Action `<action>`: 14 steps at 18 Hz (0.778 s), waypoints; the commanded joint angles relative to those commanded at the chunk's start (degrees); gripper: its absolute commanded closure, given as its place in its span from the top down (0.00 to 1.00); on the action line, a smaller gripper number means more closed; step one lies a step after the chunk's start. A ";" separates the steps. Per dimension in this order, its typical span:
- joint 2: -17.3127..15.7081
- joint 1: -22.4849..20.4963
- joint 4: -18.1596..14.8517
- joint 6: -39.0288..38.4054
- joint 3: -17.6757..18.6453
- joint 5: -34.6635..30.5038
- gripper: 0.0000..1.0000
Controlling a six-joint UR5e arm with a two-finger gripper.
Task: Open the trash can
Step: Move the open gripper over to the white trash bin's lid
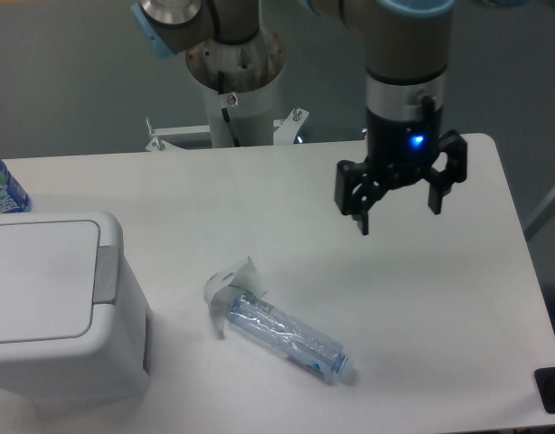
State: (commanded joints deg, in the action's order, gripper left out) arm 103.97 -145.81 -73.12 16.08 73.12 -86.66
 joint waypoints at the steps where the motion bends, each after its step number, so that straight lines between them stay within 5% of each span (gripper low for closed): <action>1: -0.09 0.00 0.09 0.00 0.09 -0.09 1.00; 14: -0.70 2.53 5.45 -1.75 2.46 0.44 1.00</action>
State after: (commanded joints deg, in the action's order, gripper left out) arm 103.27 -143.28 -67.68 14.33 75.59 -86.22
